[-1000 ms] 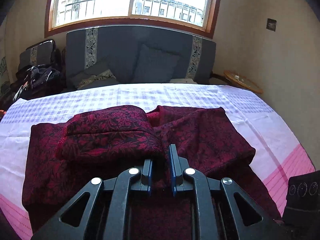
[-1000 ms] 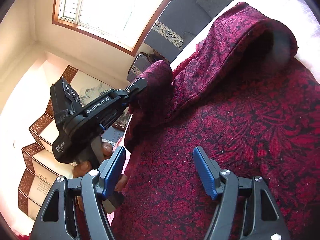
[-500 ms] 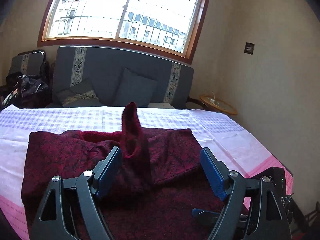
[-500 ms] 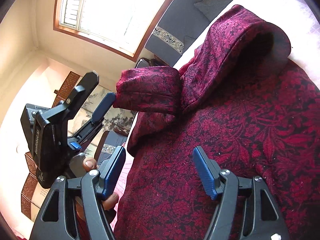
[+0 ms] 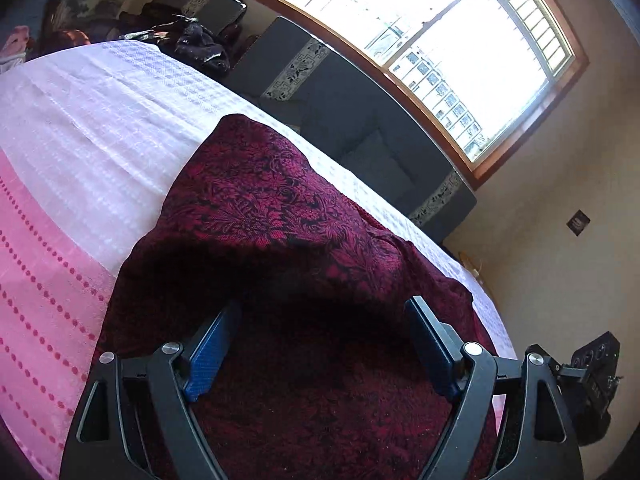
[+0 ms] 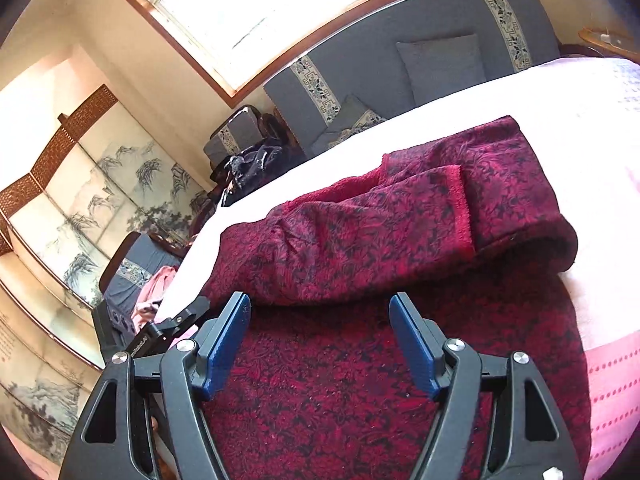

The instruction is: Fold small clothes

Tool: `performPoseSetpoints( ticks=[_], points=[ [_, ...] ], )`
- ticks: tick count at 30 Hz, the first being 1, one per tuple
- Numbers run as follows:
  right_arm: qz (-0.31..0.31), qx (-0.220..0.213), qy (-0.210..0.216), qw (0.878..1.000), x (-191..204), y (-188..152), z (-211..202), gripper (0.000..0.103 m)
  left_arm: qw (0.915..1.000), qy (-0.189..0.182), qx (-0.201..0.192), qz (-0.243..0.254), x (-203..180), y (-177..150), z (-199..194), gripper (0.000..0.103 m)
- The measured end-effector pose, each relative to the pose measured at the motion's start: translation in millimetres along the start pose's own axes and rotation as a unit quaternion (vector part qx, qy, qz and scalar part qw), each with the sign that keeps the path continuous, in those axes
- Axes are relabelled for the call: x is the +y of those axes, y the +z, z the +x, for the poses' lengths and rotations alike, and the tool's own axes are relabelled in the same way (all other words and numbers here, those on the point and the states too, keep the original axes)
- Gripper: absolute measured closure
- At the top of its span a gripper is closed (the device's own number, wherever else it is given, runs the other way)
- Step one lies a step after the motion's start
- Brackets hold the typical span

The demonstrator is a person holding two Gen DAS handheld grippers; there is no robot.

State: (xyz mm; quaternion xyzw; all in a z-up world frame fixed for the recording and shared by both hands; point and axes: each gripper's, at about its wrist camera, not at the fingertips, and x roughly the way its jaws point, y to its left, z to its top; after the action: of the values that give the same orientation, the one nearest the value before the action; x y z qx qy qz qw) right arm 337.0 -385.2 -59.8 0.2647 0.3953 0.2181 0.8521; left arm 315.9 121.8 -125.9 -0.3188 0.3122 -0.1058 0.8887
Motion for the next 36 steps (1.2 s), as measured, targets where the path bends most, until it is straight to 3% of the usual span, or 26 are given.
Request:
performPoseSetpoints(
  ticks=[6,10,13,15,17,18,25,30,36],
  points=[
    [0.041,-0.018,-0.008,0.999,-42,34,-7,0.036,1.0000,0.007,0.005,-0.001,-3,0,4,0.019],
    [0.031,0.023,-0.006,0.999,-47,49,15,0.046,0.9999,0.010,0.002,-0.011,-1,3,4,0.019],
    [0.009,0.065,-0.048,0.997,-43,50,37,0.051,0.9998,0.013,0.000,-0.015,1,1,2,0.019],
    [0.011,0.086,-0.060,0.994,-44,48,50,0.063,0.9998,0.015,0.000,-0.014,0,1,2,0.019],
    [-0.004,0.094,-0.083,0.992,-42,47,58,0.092,0.9998,0.018,0.000,-0.014,-1,1,2,0.019],
    [-0.011,0.095,-0.088,0.992,-40,48,60,0.097,0.9997,0.021,0.001,-0.014,-2,1,3,0.019],
    [-0.083,0.008,-0.086,0.993,-10,75,18,0.098,0.9994,0.029,0.001,-0.021,-1,0,4,0.019],
    [-0.084,0.037,-0.121,0.988,-38,67,29,0.098,0.9993,0.031,0.002,-0.022,-1,0,4,0.019],
    [-0.049,0.051,-0.101,0.992,-62,57,44,0.097,0.9990,0.039,0.003,-0.020,-3,0,4,0.019]
  ],
)
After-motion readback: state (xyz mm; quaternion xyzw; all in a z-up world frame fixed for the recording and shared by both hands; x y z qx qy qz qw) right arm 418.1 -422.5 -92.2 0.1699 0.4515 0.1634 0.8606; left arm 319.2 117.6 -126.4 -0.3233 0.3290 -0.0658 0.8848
